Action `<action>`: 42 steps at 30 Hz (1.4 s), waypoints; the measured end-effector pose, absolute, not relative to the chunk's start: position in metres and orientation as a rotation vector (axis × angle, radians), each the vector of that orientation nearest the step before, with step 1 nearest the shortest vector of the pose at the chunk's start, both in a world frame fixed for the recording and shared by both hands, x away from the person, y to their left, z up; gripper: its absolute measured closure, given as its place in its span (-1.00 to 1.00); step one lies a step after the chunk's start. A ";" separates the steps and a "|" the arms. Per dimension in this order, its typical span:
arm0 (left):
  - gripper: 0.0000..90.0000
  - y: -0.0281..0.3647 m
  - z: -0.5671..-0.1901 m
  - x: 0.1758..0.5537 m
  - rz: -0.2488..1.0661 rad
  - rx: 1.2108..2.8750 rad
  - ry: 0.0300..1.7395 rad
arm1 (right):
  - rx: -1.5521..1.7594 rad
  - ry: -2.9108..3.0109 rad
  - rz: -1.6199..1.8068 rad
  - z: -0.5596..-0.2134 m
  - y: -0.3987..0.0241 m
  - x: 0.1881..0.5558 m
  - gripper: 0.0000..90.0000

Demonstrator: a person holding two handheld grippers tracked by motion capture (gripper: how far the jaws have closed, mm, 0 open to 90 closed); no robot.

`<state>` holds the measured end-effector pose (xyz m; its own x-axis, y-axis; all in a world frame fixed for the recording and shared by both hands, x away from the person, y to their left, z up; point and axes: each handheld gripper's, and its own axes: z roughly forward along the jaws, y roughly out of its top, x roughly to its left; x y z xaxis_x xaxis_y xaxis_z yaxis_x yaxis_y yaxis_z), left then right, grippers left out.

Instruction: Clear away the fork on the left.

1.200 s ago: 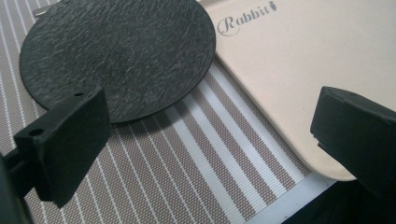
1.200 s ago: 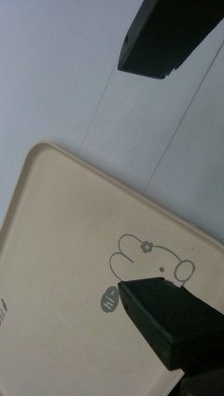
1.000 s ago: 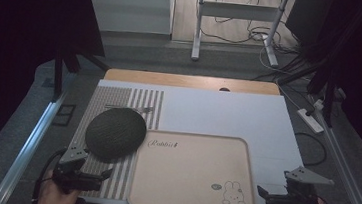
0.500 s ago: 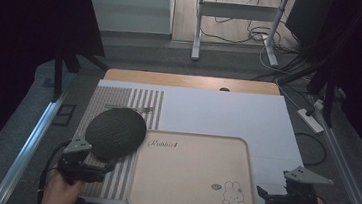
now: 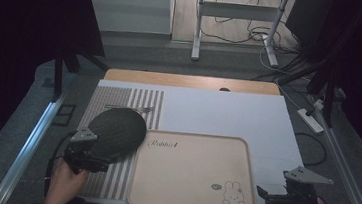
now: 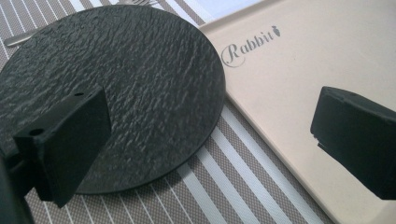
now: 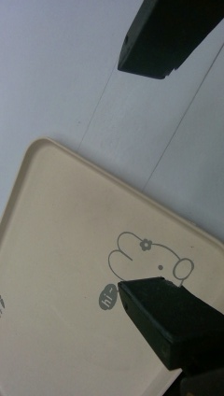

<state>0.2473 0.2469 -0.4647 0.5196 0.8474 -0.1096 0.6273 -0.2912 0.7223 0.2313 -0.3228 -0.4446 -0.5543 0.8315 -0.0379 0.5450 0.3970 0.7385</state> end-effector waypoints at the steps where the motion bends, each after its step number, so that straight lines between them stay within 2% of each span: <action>1: -1.00 0.247 -0.465 0.251 0.382 2.023 1.198 | 1.185 2.257 0.970 -0.445 -0.323 0.231 -1.00; 42: -1.00 0.245 -0.461 0.336 0.347 2.033 1.284 | 1.183 2.262 0.965 -0.445 -0.322 0.231 -1.00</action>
